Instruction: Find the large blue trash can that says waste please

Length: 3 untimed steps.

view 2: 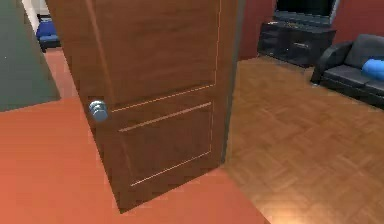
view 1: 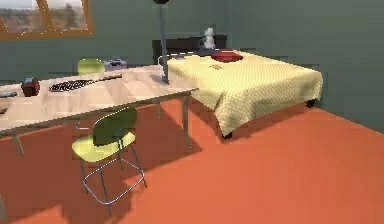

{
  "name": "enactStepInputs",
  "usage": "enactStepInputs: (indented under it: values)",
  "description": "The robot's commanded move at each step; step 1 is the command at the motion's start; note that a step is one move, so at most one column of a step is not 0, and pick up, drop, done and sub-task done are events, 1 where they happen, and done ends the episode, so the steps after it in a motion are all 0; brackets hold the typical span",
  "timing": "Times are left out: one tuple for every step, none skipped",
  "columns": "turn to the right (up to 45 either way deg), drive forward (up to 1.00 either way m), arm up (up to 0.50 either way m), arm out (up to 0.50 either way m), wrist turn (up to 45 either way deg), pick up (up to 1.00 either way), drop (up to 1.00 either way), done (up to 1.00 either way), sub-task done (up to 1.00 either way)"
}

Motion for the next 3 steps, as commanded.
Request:
enactStepInputs:
  values:
    - [45.0, 0.0, 0.0, 0.0, 0.0, 0.0, 0.0, 0.0, 0.0]
    - [45.0, 0.0, 0.0, 0.0, 0.0, 0.0, 0.0, 0.0, 0.0]
    - [45.0, 0.0, 0.0, 0.0, 0.0, 0.0, 0.0, 0.0, 0.0]
